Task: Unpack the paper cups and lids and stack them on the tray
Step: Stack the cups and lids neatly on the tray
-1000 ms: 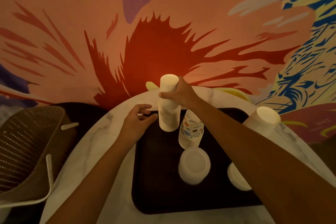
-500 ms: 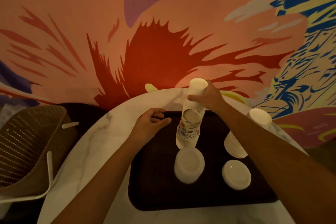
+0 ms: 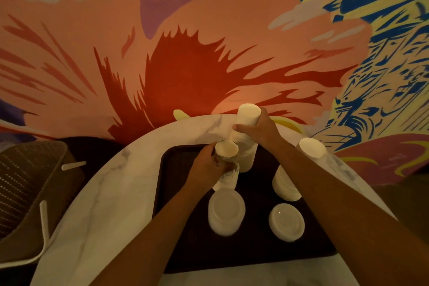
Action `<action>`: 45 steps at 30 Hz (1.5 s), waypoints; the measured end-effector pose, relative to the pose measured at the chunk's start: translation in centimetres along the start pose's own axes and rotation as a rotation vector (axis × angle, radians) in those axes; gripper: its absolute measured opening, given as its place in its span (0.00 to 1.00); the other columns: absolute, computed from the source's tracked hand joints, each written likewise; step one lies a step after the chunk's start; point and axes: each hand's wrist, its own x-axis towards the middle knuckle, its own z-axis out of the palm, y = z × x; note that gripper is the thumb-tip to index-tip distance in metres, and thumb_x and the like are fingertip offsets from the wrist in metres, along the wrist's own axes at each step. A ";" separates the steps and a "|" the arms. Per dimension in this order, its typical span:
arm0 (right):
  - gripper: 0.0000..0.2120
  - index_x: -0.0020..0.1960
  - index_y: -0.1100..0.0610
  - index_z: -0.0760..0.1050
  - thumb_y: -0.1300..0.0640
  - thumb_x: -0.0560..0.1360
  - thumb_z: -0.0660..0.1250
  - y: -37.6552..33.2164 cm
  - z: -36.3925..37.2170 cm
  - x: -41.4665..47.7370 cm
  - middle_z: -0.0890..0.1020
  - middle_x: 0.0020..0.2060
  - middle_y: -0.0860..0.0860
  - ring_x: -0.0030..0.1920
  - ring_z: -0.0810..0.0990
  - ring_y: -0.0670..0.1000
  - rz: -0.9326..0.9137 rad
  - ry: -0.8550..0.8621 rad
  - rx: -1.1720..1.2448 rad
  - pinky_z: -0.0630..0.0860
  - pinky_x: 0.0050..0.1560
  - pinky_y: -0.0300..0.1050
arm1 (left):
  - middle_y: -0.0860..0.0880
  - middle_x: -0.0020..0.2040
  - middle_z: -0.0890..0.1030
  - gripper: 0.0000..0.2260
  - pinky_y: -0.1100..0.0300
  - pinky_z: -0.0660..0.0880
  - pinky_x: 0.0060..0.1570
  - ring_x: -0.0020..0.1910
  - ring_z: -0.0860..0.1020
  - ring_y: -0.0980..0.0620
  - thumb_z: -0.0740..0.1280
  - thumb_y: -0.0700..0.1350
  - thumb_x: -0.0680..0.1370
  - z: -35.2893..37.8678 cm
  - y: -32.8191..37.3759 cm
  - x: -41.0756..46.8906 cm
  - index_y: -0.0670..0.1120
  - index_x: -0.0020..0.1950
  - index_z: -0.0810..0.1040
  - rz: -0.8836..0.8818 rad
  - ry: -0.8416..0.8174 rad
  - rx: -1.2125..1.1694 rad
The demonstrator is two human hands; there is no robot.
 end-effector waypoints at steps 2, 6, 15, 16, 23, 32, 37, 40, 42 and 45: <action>0.37 0.69 0.58 0.57 0.52 0.68 0.73 -0.1 0.0 0.0 0.72 0.63 0.56 0.62 0.71 0.57 0.007 -0.007 -0.005 0.70 0.55 0.50 | 0.47 0.63 0.75 0.27 0.60 0.67 0.60 0.63 0.72 0.49 0.74 0.43 0.69 -0.6 -0.4 0.1 0.45 0.66 0.69 0.013 0.054 0.022; 0.38 0.70 0.58 0.57 0.51 0.68 0.73 -0.2 0.1 -0.3 0.72 0.63 0.56 0.62 0.71 0.57 0.012 0.001 -0.050 0.71 0.56 0.51 | 0.47 0.65 0.73 0.27 0.59 0.67 0.59 0.65 0.70 0.49 0.72 0.41 0.70 -2.8 -0.9 0.4 0.45 0.68 0.68 0.020 0.081 0.070; 0.37 0.70 0.56 0.59 0.51 0.67 0.74 0.4 0.5 -2.7 0.71 0.65 0.54 0.65 0.70 0.56 -0.051 -0.039 -0.056 0.71 0.60 0.53 | 0.45 0.67 0.72 0.27 0.54 0.70 0.59 0.66 0.70 0.46 0.72 0.40 0.71 -6.8 -2.3 0.9 0.46 0.68 0.67 -0.061 0.107 0.110; 0.37 0.70 0.55 0.59 0.51 0.67 0.74 0.5 0.5 -3.0 0.71 0.65 0.54 0.64 0.71 0.56 -0.064 -0.043 -0.050 0.71 0.60 0.52 | 0.45 0.67 0.72 0.27 0.55 0.69 0.58 0.66 0.70 0.46 0.72 0.40 0.71 -7.1 -2.2 0.8 0.46 0.68 0.67 -0.054 0.097 0.105; 0.38 0.70 0.56 0.59 0.55 0.66 0.75 0.7 0.4 -4.1 0.71 0.65 0.53 0.66 0.69 0.54 -0.102 -0.054 -0.010 0.70 0.62 0.51 | 0.46 0.69 0.70 0.28 0.53 0.70 0.60 0.67 0.69 0.45 0.71 0.41 0.72 -7.5 -2.0 0.5 0.45 0.70 0.65 -0.081 0.051 0.100; 0.39 0.71 0.56 0.57 0.56 0.67 0.74 1.4 0.5 -4.6 0.68 0.68 0.54 0.68 0.67 0.55 -0.104 -0.112 -0.054 0.67 0.66 0.53 | 0.45 0.68 0.70 0.28 0.53 0.71 0.59 0.65 0.70 0.45 0.71 0.43 0.72 -7.3 -2.3 0.5 0.45 0.70 0.65 -0.096 0.021 0.138; 0.38 0.70 0.56 0.58 0.57 0.67 0.75 1.5 0.2 -4.8 0.69 0.67 0.54 0.68 0.67 0.55 -0.127 -0.080 -0.064 0.67 0.66 0.53 | 0.45 0.68 0.70 0.29 0.55 0.71 0.57 0.65 0.70 0.45 0.71 0.43 0.72 -7.3 -2.3 0.3 0.45 0.70 0.64 -0.085 0.012 0.159; 0.38 0.70 0.57 0.58 0.57 0.67 0.75 1.5 0.0 -4.7 0.69 0.67 0.54 0.68 0.67 0.55 -0.115 -0.074 -0.059 0.67 0.66 0.52 | 0.45 0.68 0.70 0.29 0.55 0.71 0.58 0.65 0.70 0.45 0.71 0.42 0.72 -7.3 -2.3 0.3 0.44 0.70 0.64 -0.084 0.012 0.158; 0.39 0.70 0.56 0.58 0.57 0.66 0.75 1.6 -0.2 -4.7 0.69 0.67 0.54 0.68 0.67 0.55 -0.107 -0.077 -0.059 0.67 0.66 0.52 | 0.45 0.69 0.70 0.29 0.55 0.71 0.58 0.66 0.70 0.45 0.71 0.43 0.72 -7.2 -2.3 0.3 0.44 0.70 0.64 -0.086 0.019 0.154; 0.39 0.70 0.56 0.58 0.57 0.66 0.75 1.7 -0.3 -4.8 0.69 0.67 0.54 0.68 0.67 0.54 -0.100 -0.076 -0.058 0.67 0.65 0.52 | 0.45 0.69 0.70 0.29 0.54 0.71 0.59 0.66 0.70 0.45 0.71 0.43 0.72 -7.1 -2.2 0.5 0.44 0.70 0.64 -0.089 0.027 0.147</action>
